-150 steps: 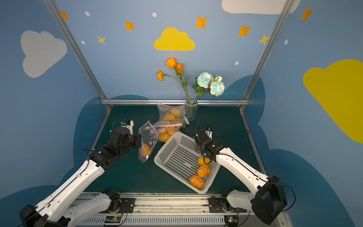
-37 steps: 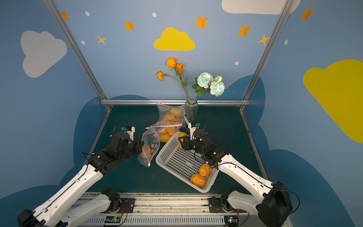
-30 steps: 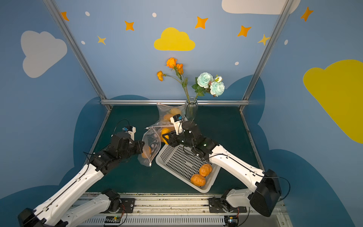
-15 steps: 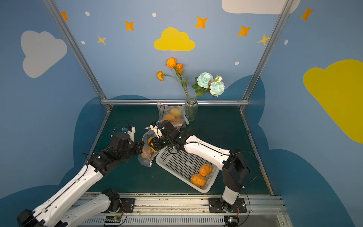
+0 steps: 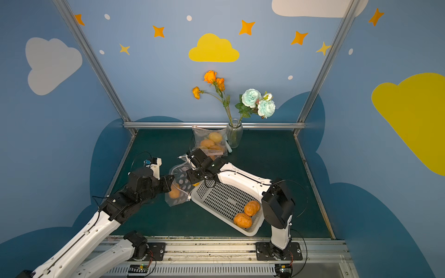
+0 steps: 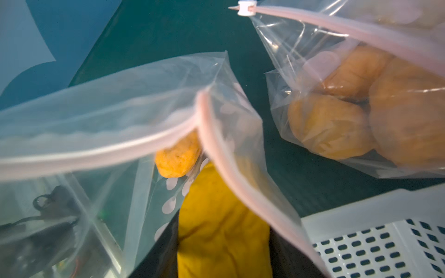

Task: Put the potatoes into a zipper bag and zip it
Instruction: Place the potato into the zipper food storage bag.

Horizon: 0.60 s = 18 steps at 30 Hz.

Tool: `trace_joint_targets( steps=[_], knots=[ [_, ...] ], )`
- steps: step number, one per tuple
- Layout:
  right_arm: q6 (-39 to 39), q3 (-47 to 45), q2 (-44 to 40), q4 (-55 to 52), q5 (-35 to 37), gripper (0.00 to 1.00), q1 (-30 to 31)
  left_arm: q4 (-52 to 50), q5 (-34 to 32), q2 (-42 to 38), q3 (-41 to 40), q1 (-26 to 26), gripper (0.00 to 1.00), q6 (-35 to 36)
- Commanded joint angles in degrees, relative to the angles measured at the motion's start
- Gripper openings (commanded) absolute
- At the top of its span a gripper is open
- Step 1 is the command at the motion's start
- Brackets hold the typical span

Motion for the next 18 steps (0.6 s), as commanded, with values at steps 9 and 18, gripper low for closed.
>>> trace_joint_targets(
  steps=[9, 18],
  knots=[
    [-5.11, -0.2, -0.82, -1.08, -4.95, 0.76, 0.12, 1.16, 0.1, -1.23, -0.76, -0.19, 0.03, -0.35],
    [-5.68, -2.69, -6.27, 1.82, -6.98, 0.87, -0.03, 1.89, 0.64, 1.71, -0.34, -0.19, 0.03, -0.13]
  ],
)
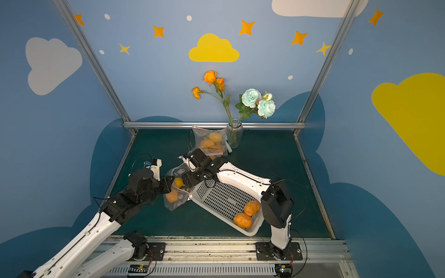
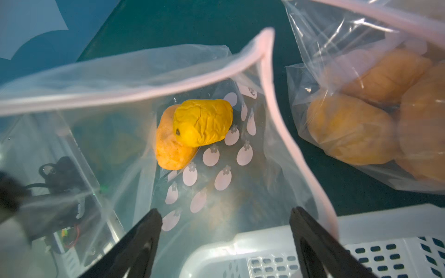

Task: Put the potatoes into a zipper bag and zip it
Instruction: Place the potato into the zipper food storage bag, then pick up the potato from the basket.

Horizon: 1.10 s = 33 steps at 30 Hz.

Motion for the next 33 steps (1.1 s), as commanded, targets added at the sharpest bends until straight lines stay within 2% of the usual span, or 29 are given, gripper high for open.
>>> trace_joint_targets(
  steps=[1, 5, 8, 12, 15, 20, 22, 25, 29, 33],
  knots=[
    [-0.23, -2.47, -6.03, 2.68, -0.57, 0.87, -0.14, 1.11, 0.35, 0.79, 0.81, -0.08, 0.03, 0.09],
    [1.14, -6.73, -12.18, 3.7, 2.92, 0.86, -0.37, 0.76, -1.12, 1.45, 0.87, -0.08, 0.03, -0.14],
    [6.74, -12.84, -18.36, 6.87, 11.04, 0.86, -0.5, -0.45, -2.28, 1.3, 1.29, -0.08, 0.03, -0.42],
    [7.98, -24.78, -27.03, 18.66, 17.24, 0.88, -0.78, -0.87, -3.95, 0.67, 0.9, -0.08, 0.03, -0.9],
    [11.94, -28.82, -31.42, 18.99, 22.88, 0.88, -1.16, -0.98, -4.01, 1.09, 0.91, -0.03, 0.03, -1.05],
    [18.89, -31.88, -35.65, 14.07, 30.18, 0.89, -2.08, -1.03, -3.82, 1.88, 0.97, -0.08, 0.03, -1.19],
    [22.03, -33.91, -36.58, 12.27, 35.17, 0.89, -2.38, -1.23, -3.92, 1.86, 1.05, -0.05, 0.03, -1.36],
    [29.31, -34.87, -36.79, 4.58, 40.1, 0.89, -4.32, -1.72, -3.96, 1.43, 1.1, -0.08, 0.03, -1.41],
    [40.64, -35.41, -35.64, -7.5, 40.39, 0.89, -7.36, -1.69, -4.9, 0.06, 0.25, -0.08, 0.03, -1.66],
    [44.92, -40.25, -34.42, -11.38, 36.1, 0.88, -8.41, -1.96, -5.32, -0.65, -0.11, -0.08, 0.03, -1.97]
  ],
)
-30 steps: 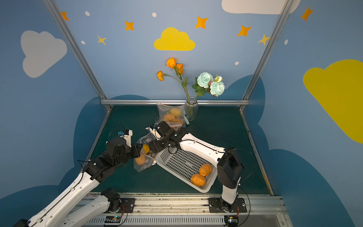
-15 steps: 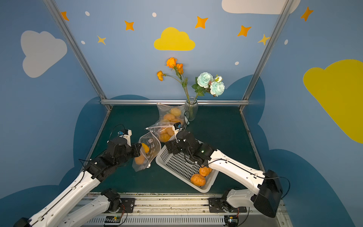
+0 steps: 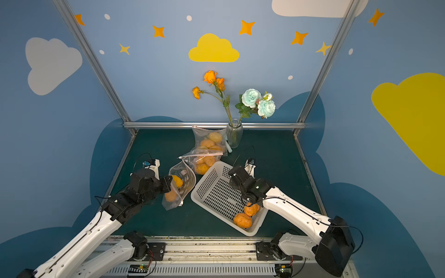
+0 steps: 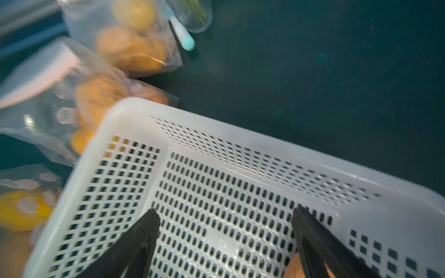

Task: Put the potatoes into a zipper bag and zip it
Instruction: Pick up the potato from the basket.

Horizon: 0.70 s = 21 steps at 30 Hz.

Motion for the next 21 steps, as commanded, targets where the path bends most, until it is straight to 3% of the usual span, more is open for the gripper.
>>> trace_joint_targets(
  steps=[1, 12, 21],
  knots=[
    [8.34, -3.71, 1.49, -9.75, -1.43, 0.88, -0.27, -1.01, -1.04, -0.93, -0.17, -0.08, 0.03, -0.39],
    [11.07, -5.58, 4.36, -20.8, -8.21, 0.9, -0.66, -0.94, -0.25, -2.6, -0.86, -0.08, 0.03, -0.39],
    [7.61, -11.68, 7.23, -9.07, -17.16, 0.91, -0.85, -0.65, 0.61, -2.38, -1.17, -0.08, 0.03, -0.44]
  ],
)
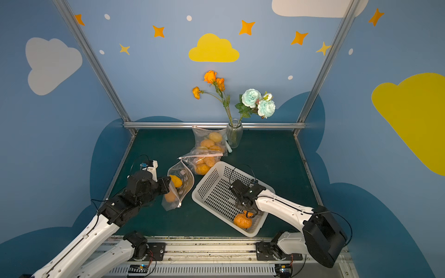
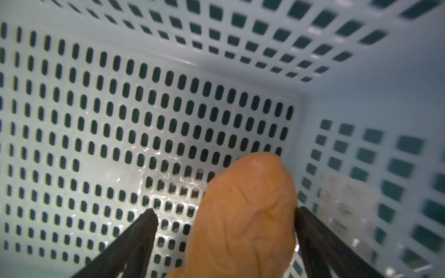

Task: Put the potatoes into a zipper bag and zip it
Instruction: Pick up the potato from the basket.

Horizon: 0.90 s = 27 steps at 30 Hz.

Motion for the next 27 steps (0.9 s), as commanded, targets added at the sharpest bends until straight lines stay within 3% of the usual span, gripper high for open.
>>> trace_joint_targets(
  steps=[1, 5, 11, 13, 27],
  knots=[
    [-0.94, -1.57, 1.68, 2.29, -3.84, 0.9, -0.34, -0.06, 0.67, -0.02, -0.23, -0.1, 0.03, 0.05],
    [-2.77, -0.13, 3.67, 3.76, -5.24, 0.79, -0.27, -0.28, 0.41, -0.62, -0.29, -0.12, 0.03, -0.07],
    [-4.98, 3.08, 7.57, 2.01, -5.06, 0.55, -0.38, -0.14, 0.41, -0.63, -0.39, -0.07, 0.03, -0.1],
    [-5.81, 3.33, 8.38, 2.48, -5.0, 0.51, -0.42, -0.05, 0.57, -0.31, -0.29, -0.09, 0.03, -0.11],
    [-11.31, 4.38, -0.2, 2.35, 0.94, 0.8, -0.37, -0.11, 0.67, -0.6, -0.38, -0.08, 0.03, -0.01]
  ],
)
